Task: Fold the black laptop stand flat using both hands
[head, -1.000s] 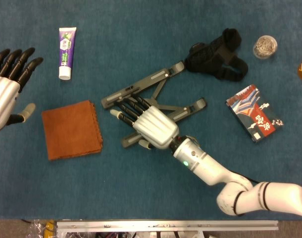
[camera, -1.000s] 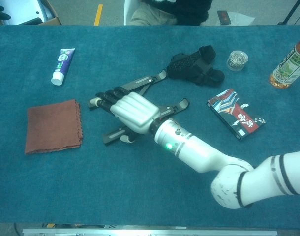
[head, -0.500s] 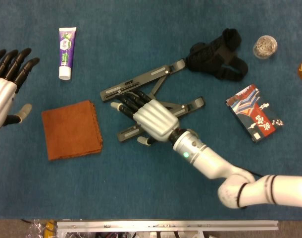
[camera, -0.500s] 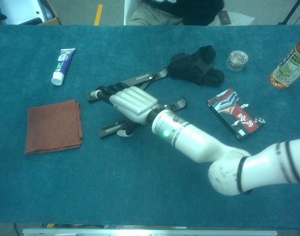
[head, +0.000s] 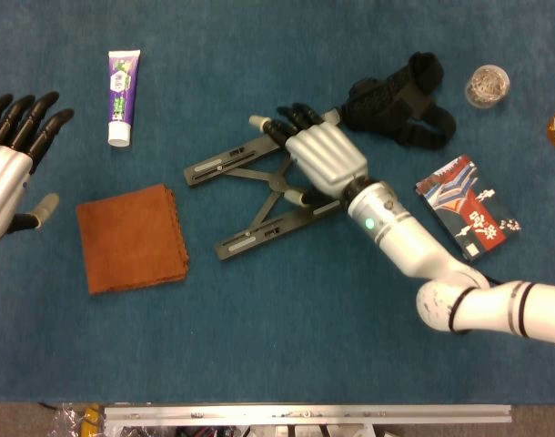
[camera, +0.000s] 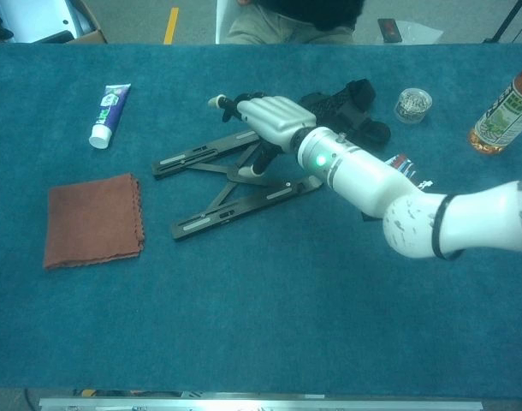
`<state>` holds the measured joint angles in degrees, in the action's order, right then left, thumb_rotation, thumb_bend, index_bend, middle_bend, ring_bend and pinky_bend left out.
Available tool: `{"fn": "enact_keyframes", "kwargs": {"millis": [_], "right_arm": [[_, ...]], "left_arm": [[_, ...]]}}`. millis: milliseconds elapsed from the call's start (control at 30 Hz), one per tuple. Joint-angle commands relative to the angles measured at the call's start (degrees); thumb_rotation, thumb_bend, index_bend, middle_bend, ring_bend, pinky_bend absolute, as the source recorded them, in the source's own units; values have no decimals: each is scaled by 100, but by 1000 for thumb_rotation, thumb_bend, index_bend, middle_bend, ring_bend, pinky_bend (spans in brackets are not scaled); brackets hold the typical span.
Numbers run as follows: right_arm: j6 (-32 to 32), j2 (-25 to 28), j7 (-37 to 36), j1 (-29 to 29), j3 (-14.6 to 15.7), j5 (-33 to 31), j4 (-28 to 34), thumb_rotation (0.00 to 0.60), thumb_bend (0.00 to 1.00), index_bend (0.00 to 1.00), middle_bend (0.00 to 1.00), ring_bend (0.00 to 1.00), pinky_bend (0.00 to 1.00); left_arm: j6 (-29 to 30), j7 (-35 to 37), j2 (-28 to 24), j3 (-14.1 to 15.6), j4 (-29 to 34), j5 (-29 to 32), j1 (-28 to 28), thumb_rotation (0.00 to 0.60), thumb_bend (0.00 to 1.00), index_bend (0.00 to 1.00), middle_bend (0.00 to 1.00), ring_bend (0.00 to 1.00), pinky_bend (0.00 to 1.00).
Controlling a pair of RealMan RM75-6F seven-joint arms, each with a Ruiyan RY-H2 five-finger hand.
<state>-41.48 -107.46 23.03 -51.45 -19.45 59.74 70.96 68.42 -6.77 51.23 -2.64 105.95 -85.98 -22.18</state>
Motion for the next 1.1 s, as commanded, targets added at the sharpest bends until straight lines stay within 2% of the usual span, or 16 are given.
{"fn": "enact_keyframes", "kwargs": {"millis": [33,367,600,900,1100], "right_arm": [[54,-112,44,-171,-58,-235,-288,600,207,0,248,0,47],[288,-273,214,-552,-15,-873,-886,600,206,0,251,0,47],[428,-300,345,-749,80,-1271,-1051,600,206,0,251,0,47],[468,-99,627,-875,331,-1739,-844,600,206,0,275,0,46],[411,305,717,-805,565,-2006,-167,600,206,0,285,0,46]], "left_arm": [[-6,-2,-19,13,-11,9,13,600,283,37,0,0,0],[7,100,-87,26,-20,1,55,600,283,36,0,0,0],[-6,132,-103,21,-27,8,59,600,283,35,0,0,0],[-39,100,-91,12,1,-23,34,600,283,29,0,0,0],[-48,95,-81,16,4,-48,28,600,283,28,0,0,0]]}}
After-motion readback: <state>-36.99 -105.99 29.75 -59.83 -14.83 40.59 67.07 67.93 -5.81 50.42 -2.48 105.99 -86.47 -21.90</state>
